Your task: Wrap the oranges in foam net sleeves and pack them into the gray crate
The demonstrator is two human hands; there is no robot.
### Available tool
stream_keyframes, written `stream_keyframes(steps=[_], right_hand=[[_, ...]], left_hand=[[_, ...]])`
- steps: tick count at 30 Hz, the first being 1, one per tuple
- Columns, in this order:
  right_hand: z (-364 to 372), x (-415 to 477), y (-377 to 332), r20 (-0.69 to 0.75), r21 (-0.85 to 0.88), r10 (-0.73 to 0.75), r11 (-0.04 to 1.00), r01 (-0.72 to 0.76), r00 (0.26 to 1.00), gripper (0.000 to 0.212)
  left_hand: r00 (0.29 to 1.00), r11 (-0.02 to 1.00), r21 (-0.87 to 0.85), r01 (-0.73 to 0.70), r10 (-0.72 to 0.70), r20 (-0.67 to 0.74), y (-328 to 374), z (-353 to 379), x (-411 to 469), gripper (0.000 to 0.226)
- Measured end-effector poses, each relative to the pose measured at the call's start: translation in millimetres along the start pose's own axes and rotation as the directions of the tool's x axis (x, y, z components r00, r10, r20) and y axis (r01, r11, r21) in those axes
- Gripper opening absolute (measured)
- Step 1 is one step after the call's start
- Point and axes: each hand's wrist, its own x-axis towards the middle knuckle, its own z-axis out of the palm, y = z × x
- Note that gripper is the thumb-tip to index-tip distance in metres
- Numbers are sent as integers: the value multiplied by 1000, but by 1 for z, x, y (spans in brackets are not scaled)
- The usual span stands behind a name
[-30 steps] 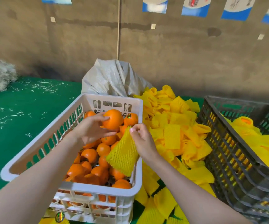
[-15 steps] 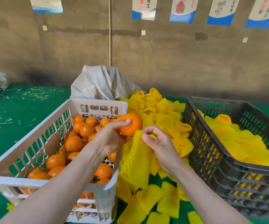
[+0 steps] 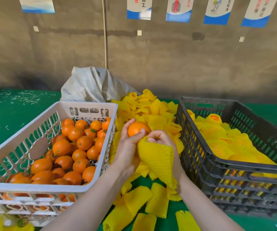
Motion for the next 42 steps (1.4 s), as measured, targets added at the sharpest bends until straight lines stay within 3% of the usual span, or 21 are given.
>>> stream_keyframes(steps=[3,6,9,13,16,18,19,21,23,26,28,31,35,37,40,42], right_hand=[[1,-1,-2,-81,-39,-41,999,38,996,13],[-3,-7,1,-89,-67,-67,996,61,994,14],[-3,-14,6,-111,-45,-66,997,62,992,26],[0,-13,5,-153,-98,-109,991,95,982,37],[5,-10,5,-115,-186,-98,980,76,989,26],[6,-8,4,-164,-214,-48,977,12,985,9],[5,-6,3,-203,-196,-33,981,-7,979,11],[-2,-2,0,-224,-118,-28,993,1,974,14],[-6,0,-4,-180,-80,-55,996,41,982,14],[-9,1,-4,-122,-88,-71,994,61,990,14],[-12,2,-5,-87,-103,-87,992,78,992,15],[-19,4,-10,-23,-135,-177,976,172,984,9],[-19,6,-13,49,-112,-231,965,235,972,10],[-16,9,-11,-1,-24,-167,986,167,986,8],[-6,8,-3,-140,-7,-30,1000,29,990,25],[1,5,-1,-133,173,149,977,-125,980,38]], left_hand=[[998,999,18,-46,45,33,-8,5,-5,53],[993,971,213,-109,95,74,-13,7,-10,67],[980,912,359,-199,174,99,-16,9,-13,68],[974,907,359,-221,188,125,-23,11,-18,73],[971,874,425,-237,223,85,-22,9,-18,64],[971,832,505,-231,227,69,-19,3,-15,51],[977,829,519,-208,203,66,-17,-1,-15,43],[993,877,466,-115,82,89,-13,-8,-15,41],[986,925,380,-23,-40,159,-9,-14,-18,61],[974,944,329,29,-101,205,-8,-19,-17,98],[963,954,287,83,-151,223,-7,-21,-18,109],[936,965,198,174,-225,272,-5,-23,-21,103],[916,963,140,229,-262,304,0,-28,-21,113],[917,969,128,213,-244,315,0,-29,-19,112],[943,971,164,172,-211,258,-5,-29,-16,91],[973,970,227,88,-132,188,-9,-28,-13,77]])
